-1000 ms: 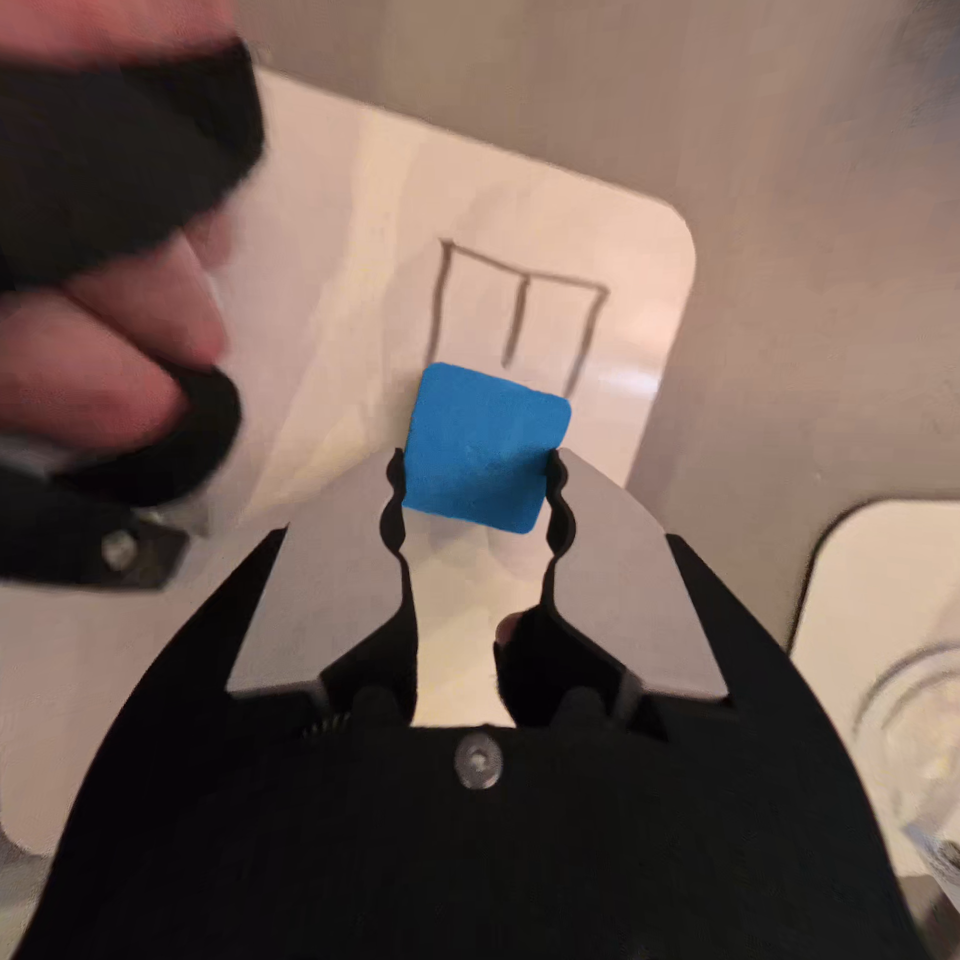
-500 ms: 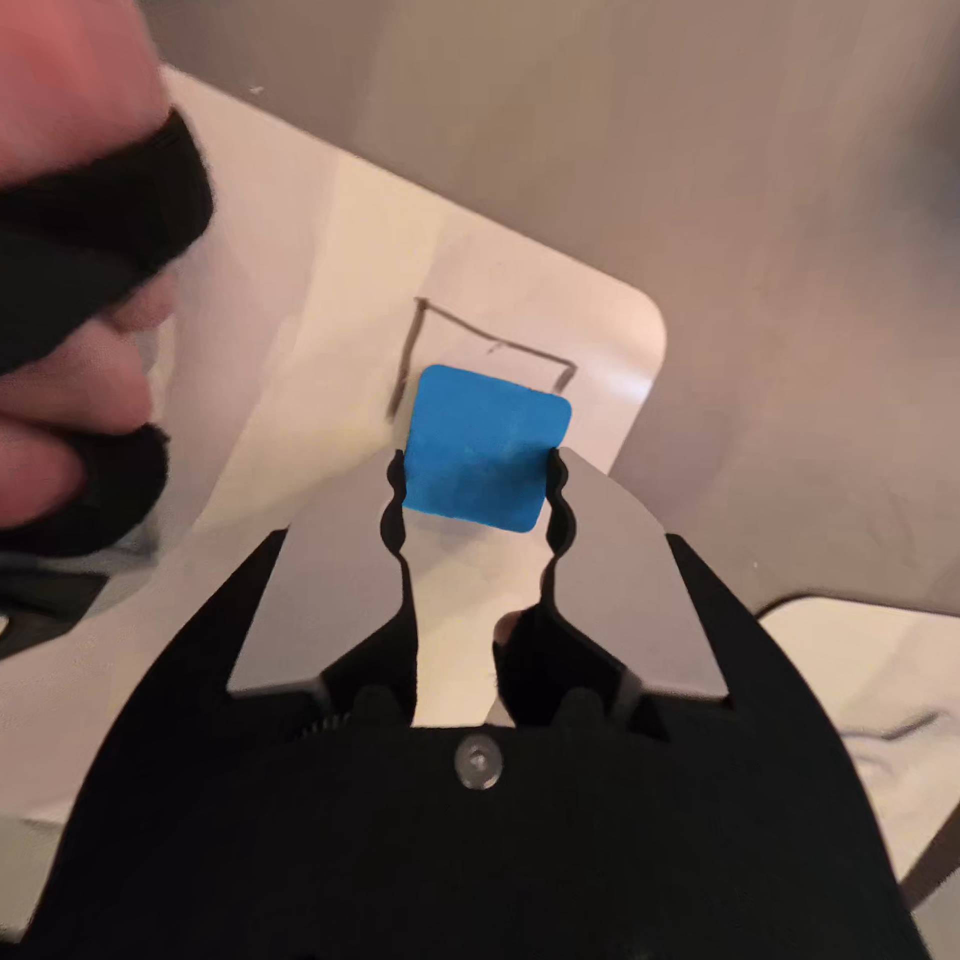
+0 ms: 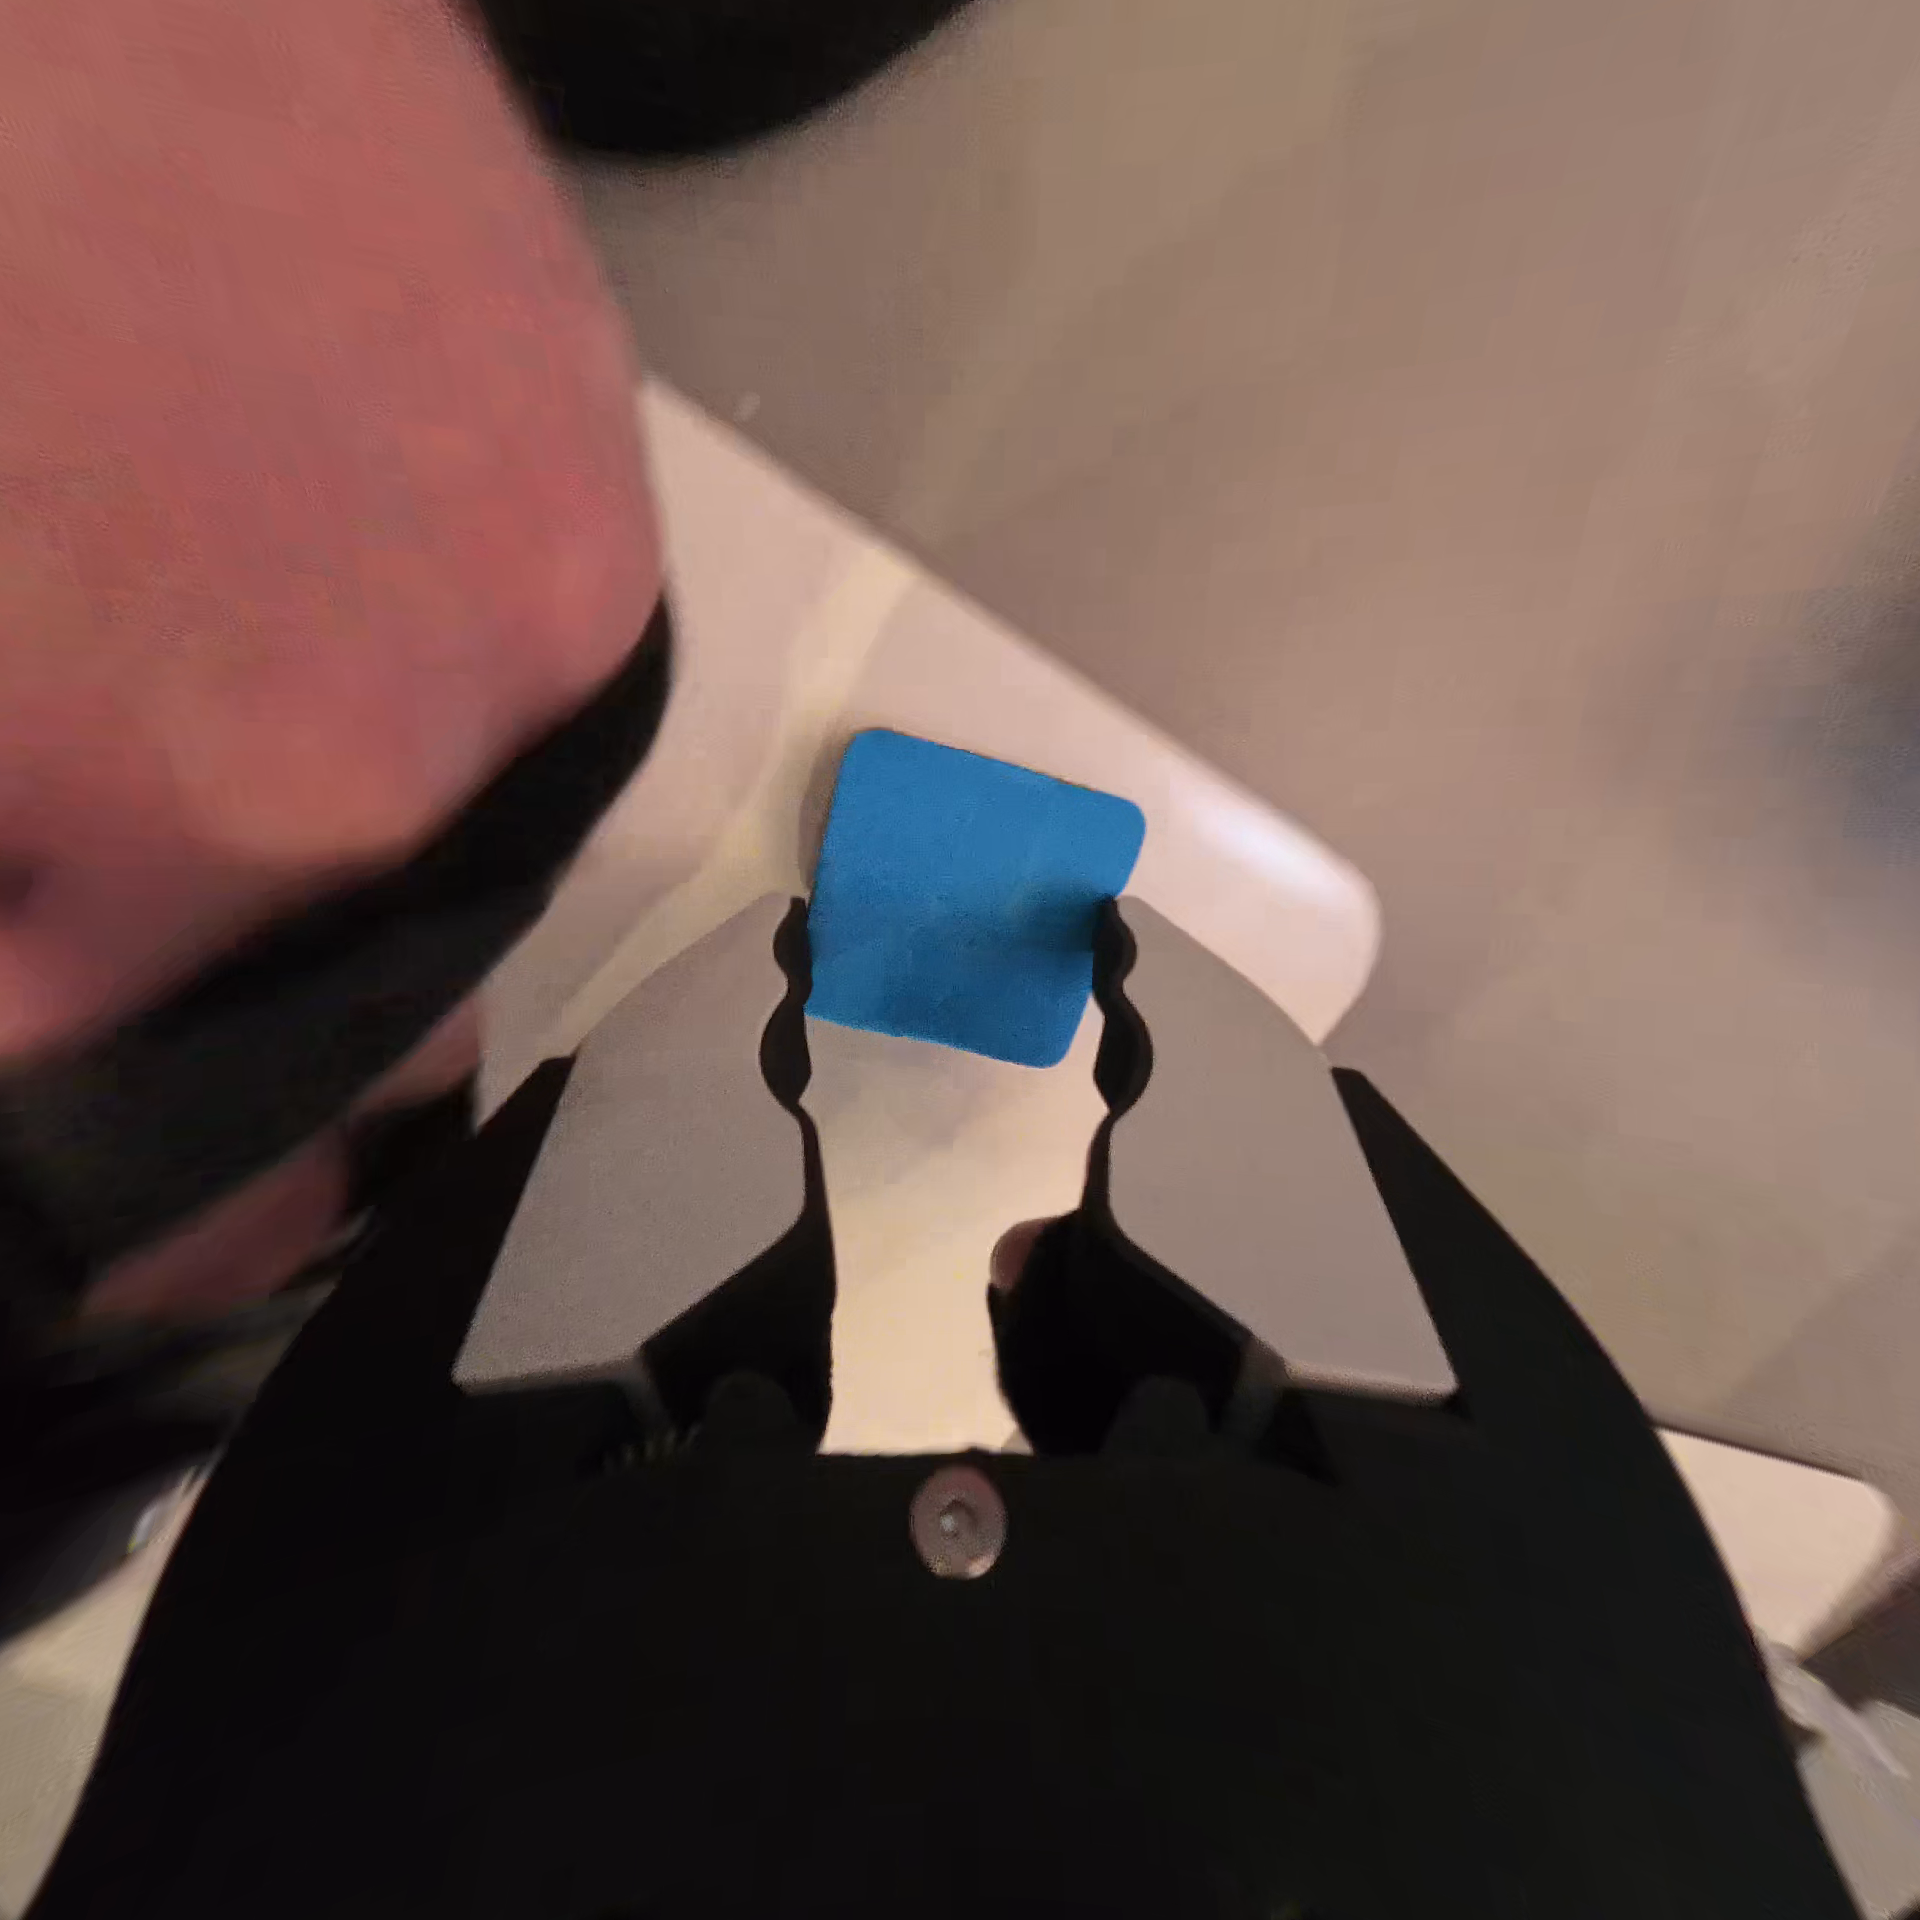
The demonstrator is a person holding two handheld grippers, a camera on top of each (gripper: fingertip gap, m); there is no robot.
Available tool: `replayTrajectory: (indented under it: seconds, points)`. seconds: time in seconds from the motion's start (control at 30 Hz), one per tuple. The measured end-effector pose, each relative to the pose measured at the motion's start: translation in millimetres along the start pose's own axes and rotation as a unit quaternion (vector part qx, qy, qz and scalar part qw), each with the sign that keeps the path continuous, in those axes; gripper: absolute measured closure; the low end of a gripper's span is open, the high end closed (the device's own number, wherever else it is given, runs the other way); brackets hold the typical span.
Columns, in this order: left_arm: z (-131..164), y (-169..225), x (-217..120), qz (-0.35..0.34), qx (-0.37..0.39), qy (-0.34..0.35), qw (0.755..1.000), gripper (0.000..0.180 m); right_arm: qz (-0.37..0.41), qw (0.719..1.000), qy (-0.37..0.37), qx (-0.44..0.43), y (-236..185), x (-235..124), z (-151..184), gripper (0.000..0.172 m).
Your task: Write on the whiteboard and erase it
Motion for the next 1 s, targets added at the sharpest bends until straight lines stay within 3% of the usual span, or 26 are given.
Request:
replayTrajectory:
  seconds: [0.07, 0.13, 0.2, 0.27, 0.3, 0.37, 0.43, 0.5, 0.6, 0.67, 0.73, 0.83, 0.87, 0.93, 1.0]
  points:
    - [0.3, -0.4, 0.1, 0.003, -0.003, 0.003, 1.0, 0.179, 0.031, 0.998, -0.025, 0.054, 18.6, -0.1, 11.8, 0.118]
    - [0.4, -0.2, 0.2, 0.001, -0.003, 0.003, 1.0, 0.179, -0.003, 0.997, -0.032, 0.077, 12.3, -8.8, 40.9, 0.118]
    - [0.0, -0.3, 0.2, 0.002, -0.003, 0.001, 1.0, 0.179, -0.044, 0.999, 0.01, 0.029, -3.9, -7.6, 21.3, 0.118]
    - [-0.2, -0.8, 0.5, 0.005, -0.005, 0.003, 1.0, 0.179, 0.025, 0.999, 0.001, 0.042, 14.8, 0.0, 13.1, 0.118]
    - [0.1, -0.8, 0.6, 0.006, -0.006, 0.005, 1.0, 0.179, 0.033, 0.996, -0.011, 0.083, 24.4, -2.0, 26.7, 0.118]
    - [0.3, -0.6, 0.6, 0.005, -0.007, 0.005, 1.0, 0.179, -0.012, 0.996, -0.018, 0.086, 11.4, -11.3, 51.3, 0.118]
    - [-0.6, -0.9, 0.7, 0.006, -0.006, 0.002, 1.0, 0.179, -0.054, 0.998, 0.019, 0.036, -4.2, -9.0, 29.0, 0.118]
    - [-1.1, -1.2, 1.4, 0.007, -0.008, 0.005, 1.0, 0.179, 0.015, 0.999, 0.0, 0.033, 15.2, 0.0, 13.9, 0.117]
    - [-0.7, -0.5, 1.4, 0.002, -0.007, 0.006, 1.0, 0.179, -0.006, 0.996, -0.043, 0.076, 14.4, -10.2, 50.2, 0.118]
    - [-1.4, -0.3, 1.4, 0.001, -0.004, 0.003, 1.0, 0.179, -0.047, 0.998, 0.003, 0.033, -5.6, -9.6, 32.7, 0.118]
    - [-1.2, -0.6, 1.6, 0.003, -0.005, 0.004, 1.0, 0.179, 0.022, 0.999, -0.01, 0.028, 6.9, -2.6, 19.0, 0.117]
    - [-0.7, 0.1, 1.5, -0.002, -0.004, 0.006, 1.0, 0.179, -0.005, 0.997, -0.038, 0.074, -0.9, -12.7, 52.3, 0.118]
    - [-1.1, 0.2, 1.5, -0.003, -0.004, 0.004, 1.0, 0.179, -0.021, 0.998, -0.027, 0.054, -9.7, -12.8, 45.0, 0.118]
    - [-1.2, -0.4, 1.6, 0.0, -0.004, 0.004, 1.0, 0.179, 0.017, 0.999, -0.012, 0.025, -6.2, -5.0, 21.0, 0.118]
    - [-0.6, -0.7, 1.7, 0.001, -0.007, 0.008, 1.0, 0.179, 0.02, 0.996, -0.038, 0.077, -0.7, -9.5, 41.4, 0.118]
Point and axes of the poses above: each gripper's, where its closed fingertips meet, x out along the fingers, z out of its underside, y = z × x across the jaws, the point moved 8 cm from there along -x, back along the fingers, and after that the axes turned 14 degrees about -x, right-handed, at the moved point
